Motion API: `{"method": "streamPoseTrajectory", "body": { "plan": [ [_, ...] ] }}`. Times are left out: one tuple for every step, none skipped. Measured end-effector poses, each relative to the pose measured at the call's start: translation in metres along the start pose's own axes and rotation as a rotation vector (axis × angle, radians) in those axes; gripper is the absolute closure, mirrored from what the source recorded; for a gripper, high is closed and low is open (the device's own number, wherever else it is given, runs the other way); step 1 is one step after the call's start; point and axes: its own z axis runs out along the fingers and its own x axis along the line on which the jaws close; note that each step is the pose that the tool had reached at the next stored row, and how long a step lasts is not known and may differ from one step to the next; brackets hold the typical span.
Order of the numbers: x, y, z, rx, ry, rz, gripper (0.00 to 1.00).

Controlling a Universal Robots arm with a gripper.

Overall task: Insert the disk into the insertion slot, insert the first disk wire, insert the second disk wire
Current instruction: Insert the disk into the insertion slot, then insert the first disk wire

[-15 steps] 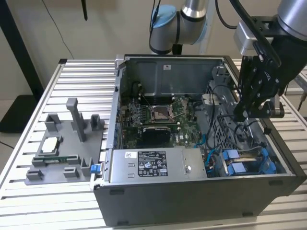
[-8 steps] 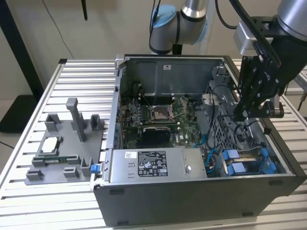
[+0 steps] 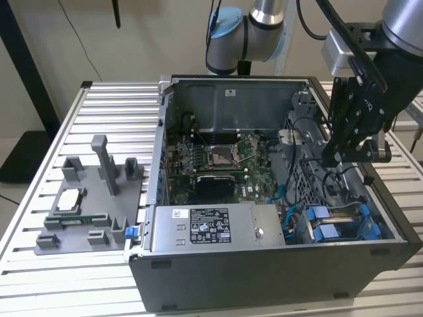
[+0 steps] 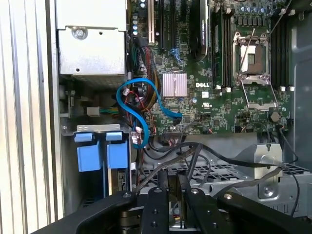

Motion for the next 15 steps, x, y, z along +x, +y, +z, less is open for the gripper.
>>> {"method": "streamPoseTrajectory", "body": {
  "plan": [
    [0.0, 0.0, 0.0001, 0.0005, 0.0096, 0.0, 1.0],
    [0.0, -0.0001, 0.0002, 0.0013, 0.0239, 0.001, 1.0],
    [0.0, -0.0001, 0.0002, 0.0021, 0.0405, 0.001, 1.0],
    [0.0, 0.0, 0.0003, 0.003, 0.0583, 0.002, 1.0],
    [0.0, 0.0, 0.0003, 0.004, 0.076, 0.002, 1.0],
    [0.0, 0.0, 0.0003, 0.005, 0.0952, 0.003, 1.0],
    [0.0001, 0.0, 0.0002, 0.0059, 0.1133, 0.004, 1.0],
    [0.0001, 0.0, 0.0003, 0.0068, 0.13, 0.004, 1.0],
    [0.0001, 0.0, 0.0003, 0.0078, 0.1489, 0.005, 1.0],
    [0.0002, -0.0001, 0.0002, 0.0087, 0.1666, 0.005, 1.0],
    [0.0003, -0.0001, 0.0003, 0.0095, 0.1819, 0.006, 1.0],
    [0.0004, -0.0001, 0.0005, 0.0098, 0.1879, 0.006, 1.0],
    [0.0005, 0.0, 0.0005, 0.0098, 0.1887, 0.006, 1.0],
    [0.0006, 0.0, 0.0005, 0.0099, 0.1894, 0.006, 1.0],
    [0.0005, -0.0001, 0.0006, 0.0099, 0.1902, 0.006, 1.0]
  ]
}}
